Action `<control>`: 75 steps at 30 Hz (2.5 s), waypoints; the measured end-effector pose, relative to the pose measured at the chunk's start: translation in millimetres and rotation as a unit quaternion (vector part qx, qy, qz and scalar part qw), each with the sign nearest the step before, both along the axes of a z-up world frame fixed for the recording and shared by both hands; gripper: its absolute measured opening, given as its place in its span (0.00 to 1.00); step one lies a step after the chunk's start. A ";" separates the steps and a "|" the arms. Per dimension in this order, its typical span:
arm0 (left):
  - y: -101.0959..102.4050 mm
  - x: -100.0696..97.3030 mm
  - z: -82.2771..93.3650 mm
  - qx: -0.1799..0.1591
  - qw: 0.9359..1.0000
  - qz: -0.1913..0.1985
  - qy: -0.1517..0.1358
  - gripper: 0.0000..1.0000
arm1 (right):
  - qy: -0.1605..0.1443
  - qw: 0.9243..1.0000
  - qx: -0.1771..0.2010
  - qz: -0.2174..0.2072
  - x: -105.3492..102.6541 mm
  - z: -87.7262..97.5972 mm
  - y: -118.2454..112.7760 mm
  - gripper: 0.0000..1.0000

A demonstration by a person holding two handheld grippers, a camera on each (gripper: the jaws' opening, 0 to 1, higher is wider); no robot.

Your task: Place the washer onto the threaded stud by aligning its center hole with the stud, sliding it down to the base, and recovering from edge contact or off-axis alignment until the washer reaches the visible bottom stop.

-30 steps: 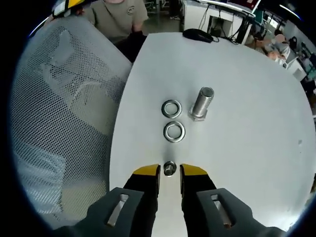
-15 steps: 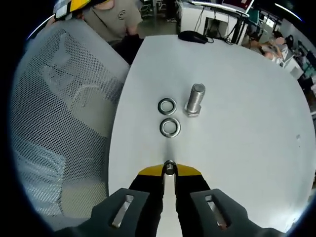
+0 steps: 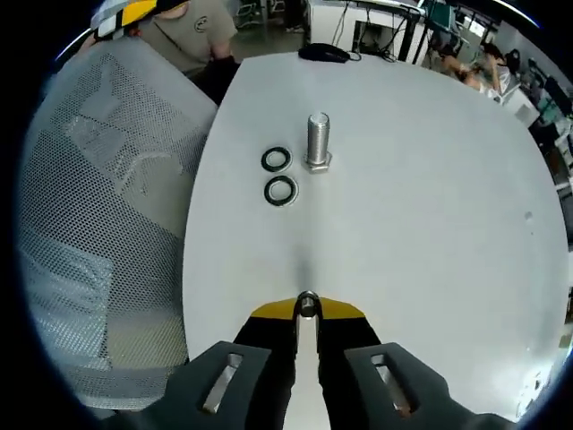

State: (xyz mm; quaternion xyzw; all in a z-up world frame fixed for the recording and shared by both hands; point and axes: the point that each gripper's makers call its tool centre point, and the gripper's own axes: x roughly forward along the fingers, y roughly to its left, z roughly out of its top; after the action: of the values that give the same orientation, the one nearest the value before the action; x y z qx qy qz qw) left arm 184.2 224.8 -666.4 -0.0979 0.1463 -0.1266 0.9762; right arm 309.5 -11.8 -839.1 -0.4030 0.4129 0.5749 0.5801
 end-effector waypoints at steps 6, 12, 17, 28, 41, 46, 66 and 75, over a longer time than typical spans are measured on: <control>0.0 0.0 -0.3 0.001 1.000 0.000 0.001 0.26 | 0.000 1.000 -0.009 -0.006 0.7 -2.8 -8.1 0.08; -0.2 -0.4 -0.3 0.001 1.000 0.000 0.001 0.26 | 0.001 1.000 -0.013 -0.007 2.4 -3.9 -12.4 0.10; -0.2 -0.6 -0.2 0.001 1.000 -0.001 0.000 0.26 | -0.010 1.000 0.001 -0.022 7.0 10.4 -6.0 0.23; -0.6 -0.7 0.9 -0.001 1.000 0.000 -0.002 0.26 | -0.022 0.999 0.041 0.007 1.1 39.1 32.1 0.33; 0.2 -0.1 1.4 -0.003 1.000 0.001 -0.004 0.26 | -0.002 0.998 0.032 0.062 -20.8 25.7 79.1 0.34; 0.9 0.8 1.7 -0.006 1.000 0.002 -0.005 0.26 | 0.000 0.996 0.009 0.093 -28.6 10.3 88.0 0.34; 0.4 1.0 1.4 -0.003 1.000 -0.003 -0.006 0.22 | 0.007 0.995 -0.030 0.096 -33.3 -41.4 107.1 0.34; 1.6 1.9 2.5 -0.010 1.000 0.000 -0.008 0.21 | -0.009 0.995 -0.028 0.097 -33.3 -39.5 112.6 0.30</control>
State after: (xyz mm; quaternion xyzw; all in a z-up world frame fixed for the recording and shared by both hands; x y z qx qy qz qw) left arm 186.0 226.4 -663.9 -0.1069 0.1377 -0.1293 0.9762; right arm 276.2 100.8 -878.5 -0.4624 0.3823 0.6134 0.5136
